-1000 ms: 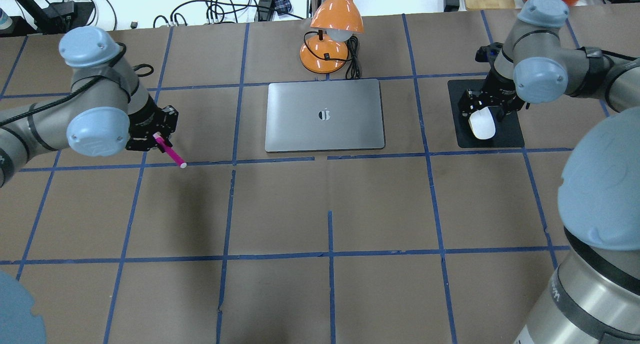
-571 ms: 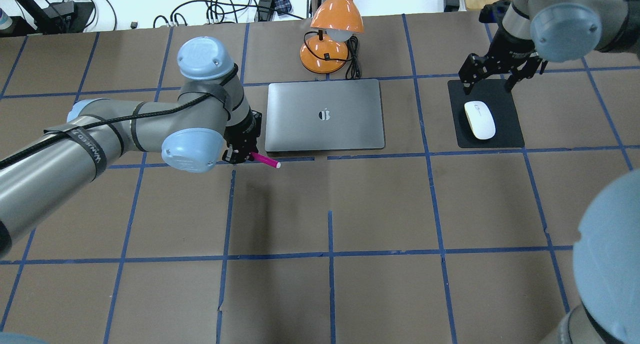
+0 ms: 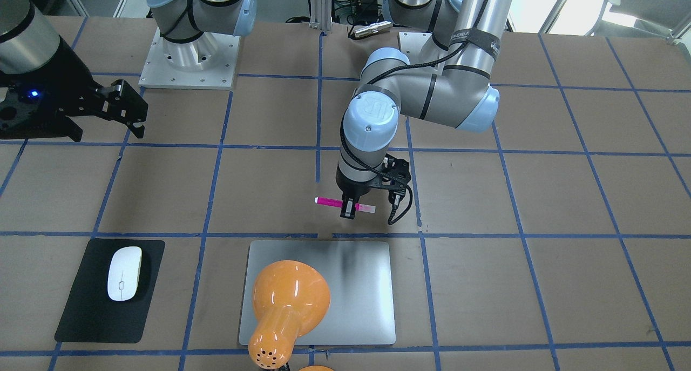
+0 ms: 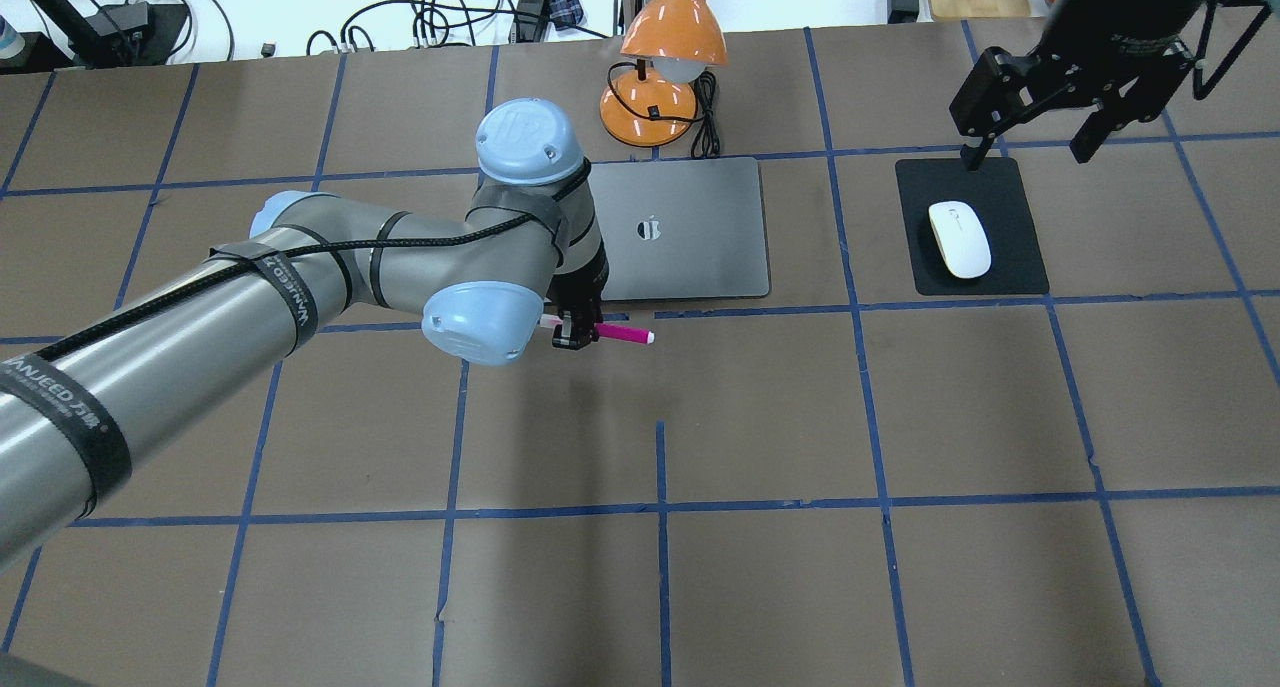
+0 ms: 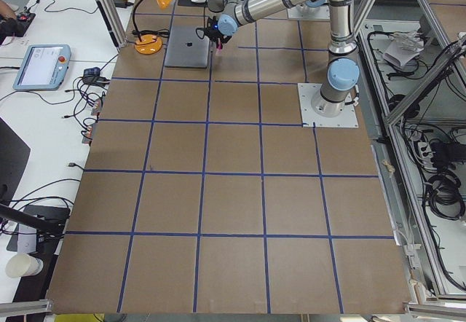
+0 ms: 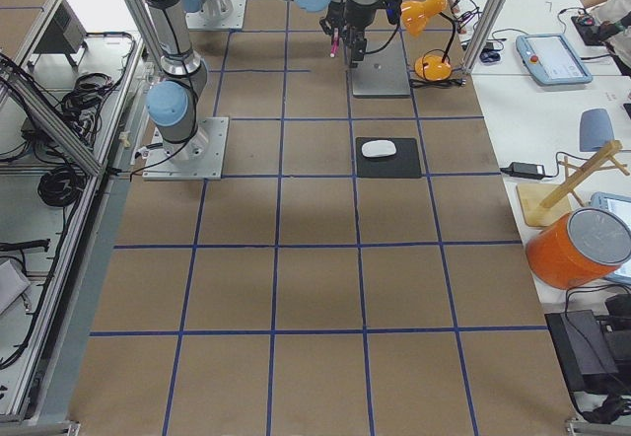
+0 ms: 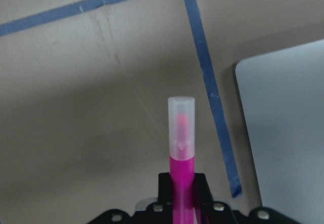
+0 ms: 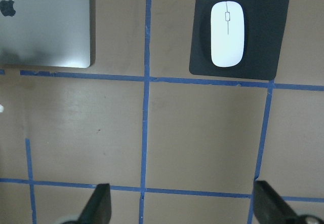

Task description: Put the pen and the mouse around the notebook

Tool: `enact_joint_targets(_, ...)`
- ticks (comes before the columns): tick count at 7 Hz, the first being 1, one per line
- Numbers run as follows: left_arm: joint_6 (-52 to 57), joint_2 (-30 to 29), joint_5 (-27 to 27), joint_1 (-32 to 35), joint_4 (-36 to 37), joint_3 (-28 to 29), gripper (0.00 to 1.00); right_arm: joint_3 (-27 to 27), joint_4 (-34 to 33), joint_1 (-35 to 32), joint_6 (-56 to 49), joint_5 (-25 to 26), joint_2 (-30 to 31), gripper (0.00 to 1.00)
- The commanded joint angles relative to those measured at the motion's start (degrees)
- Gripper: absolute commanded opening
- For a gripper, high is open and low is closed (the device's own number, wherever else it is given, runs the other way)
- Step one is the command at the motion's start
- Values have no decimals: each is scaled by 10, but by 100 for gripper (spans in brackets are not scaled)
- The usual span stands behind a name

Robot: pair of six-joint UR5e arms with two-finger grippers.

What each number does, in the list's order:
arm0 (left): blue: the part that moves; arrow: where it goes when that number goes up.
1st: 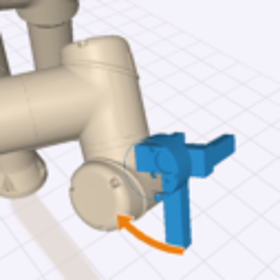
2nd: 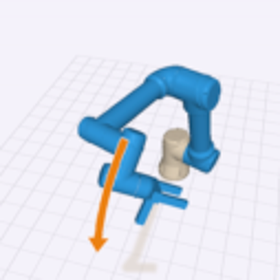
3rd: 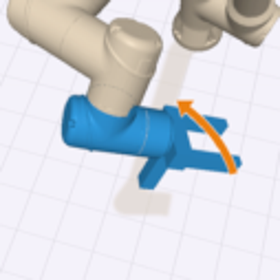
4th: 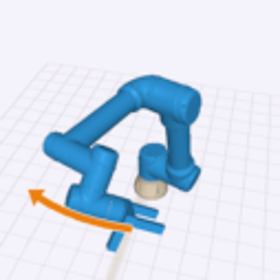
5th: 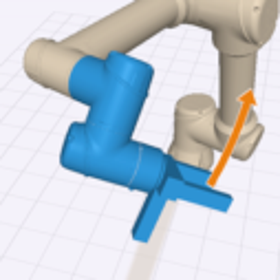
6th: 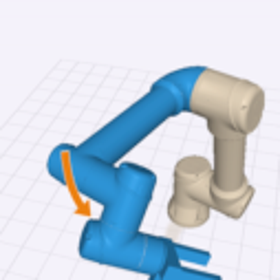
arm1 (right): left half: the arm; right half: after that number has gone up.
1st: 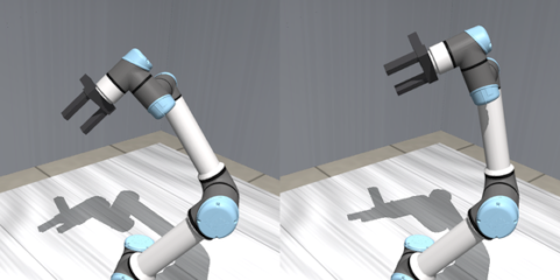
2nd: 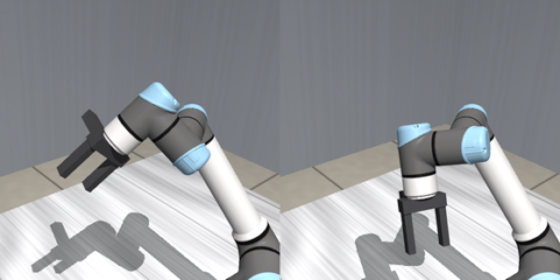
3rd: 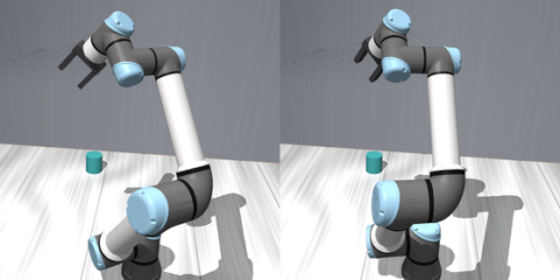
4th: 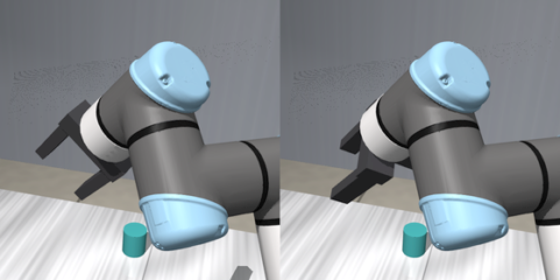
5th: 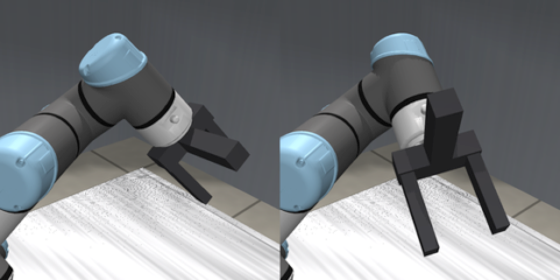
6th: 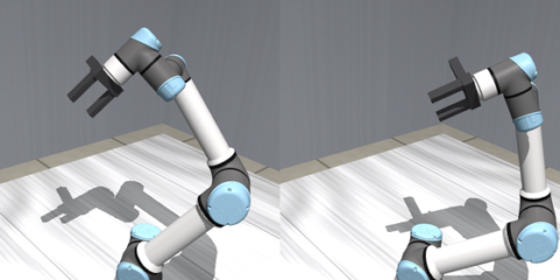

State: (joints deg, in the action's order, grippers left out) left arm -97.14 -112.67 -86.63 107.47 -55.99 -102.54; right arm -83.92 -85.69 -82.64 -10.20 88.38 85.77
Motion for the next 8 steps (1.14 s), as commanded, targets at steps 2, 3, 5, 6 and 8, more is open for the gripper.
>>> enact_joint_targets(2,-76,-31,16,35,25,10,0,-8,-43,-82,71,0,-10,100)
enact_joint_targets(3,-84,-38,16,40,39,10,0,-14,-50,-85,76,-1,-14,100)
enact_joint_targets(5,-88,-46,13,43,40,10,0,-12,-52,-85,77,-1,-7,100)
enact_joint_targets(6,-87,-48,14,43,39,10,0,-14,-52,-85,77,-1,-8,100)
enact_joint_targets(8,-79,-51,12,43,40,9,87,-17,-53,-84,76,-1,-14,100)
